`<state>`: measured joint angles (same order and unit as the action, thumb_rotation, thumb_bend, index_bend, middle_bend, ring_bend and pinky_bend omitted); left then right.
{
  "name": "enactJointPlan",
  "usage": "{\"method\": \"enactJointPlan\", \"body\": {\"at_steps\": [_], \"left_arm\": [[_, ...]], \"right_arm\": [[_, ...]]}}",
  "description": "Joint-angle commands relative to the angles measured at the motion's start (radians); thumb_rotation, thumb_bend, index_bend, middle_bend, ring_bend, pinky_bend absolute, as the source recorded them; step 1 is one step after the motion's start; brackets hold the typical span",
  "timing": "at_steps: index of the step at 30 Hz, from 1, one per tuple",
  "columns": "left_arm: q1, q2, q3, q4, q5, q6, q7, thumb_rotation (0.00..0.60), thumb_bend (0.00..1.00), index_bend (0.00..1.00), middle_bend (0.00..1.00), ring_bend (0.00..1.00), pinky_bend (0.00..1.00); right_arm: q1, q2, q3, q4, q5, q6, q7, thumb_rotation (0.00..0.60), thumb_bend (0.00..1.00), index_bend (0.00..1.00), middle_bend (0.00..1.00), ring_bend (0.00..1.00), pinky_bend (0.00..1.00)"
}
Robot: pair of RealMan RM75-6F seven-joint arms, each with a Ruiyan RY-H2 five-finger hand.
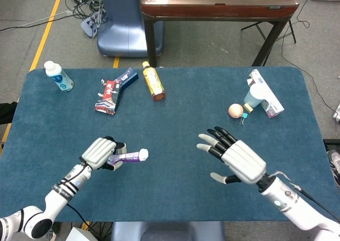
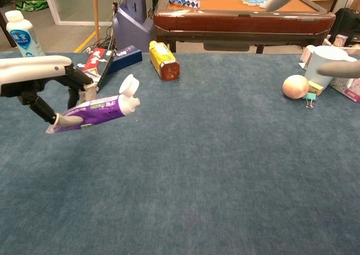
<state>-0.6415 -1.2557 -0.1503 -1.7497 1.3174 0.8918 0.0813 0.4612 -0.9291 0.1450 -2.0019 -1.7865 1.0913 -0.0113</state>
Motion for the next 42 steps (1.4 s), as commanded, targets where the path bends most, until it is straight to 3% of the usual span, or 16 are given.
{"method": "enactJointPlan", "body": {"at_steps": [1,6,14,23,32,42], "left_arm": [[-0.035,0.004,-0.025,-0.035,-0.047,-0.027,0.031,0.6,0.44,0.58,0.71,0.51,0.27],[-0.069,-0.008,-0.04,-0.057,-0.103,-0.043,0.067,0.6,0.45,0.58,0.72,0.51,0.27],[-0.114,-0.051,-0.043,-0.055,-0.169,-0.05,0.115,0.6,0.45,0.58,0.72,0.51,0.27],[-0.143,-0.076,-0.046,-0.035,-0.217,-0.047,0.122,0.6,0.45,0.58,0.72,0.51,0.27],[-0.152,-0.072,-0.041,-0.032,-0.223,-0.041,0.105,0.6,0.45,0.58,0.73,0.51,0.27],[-0.145,-0.054,-0.027,-0.034,-0.201,-0.03,0.073,0.6,0.45,0.59,0.73,0.51,0.27]], "right_arm": [[0.063,-0.056,0.03,-0.016,0.047,-0.072,-0.061,0.415,0.34,0.21,0.1,0.0,0.0],[0.125,-0.113,0.057,-0.021,0.127,-0.14,-0.12,0.359,0.34,0.21,0.1,0.0,0.0],[0.218,-0.224,0.084,0.017,0.242,-0.214,-0.212,0.347,0.34,0.22,0.1,0.0,0.0],[0.278,-0.32,0.072,0.068,0.327,-0.245,-0.284,0.346,0.34,0.22,0.1,0.0,0.0],[0.308,-0.356,0.051,0.101,0.373,-0.253,-0.307,0.346,0.34,0.22,0.1,0.0,0.0],[0.304,-0.337,0.025,0.1,0.394,-0.226,-0.307,0.347,0.34,0.22,0.1,0.0,0.0]]}}
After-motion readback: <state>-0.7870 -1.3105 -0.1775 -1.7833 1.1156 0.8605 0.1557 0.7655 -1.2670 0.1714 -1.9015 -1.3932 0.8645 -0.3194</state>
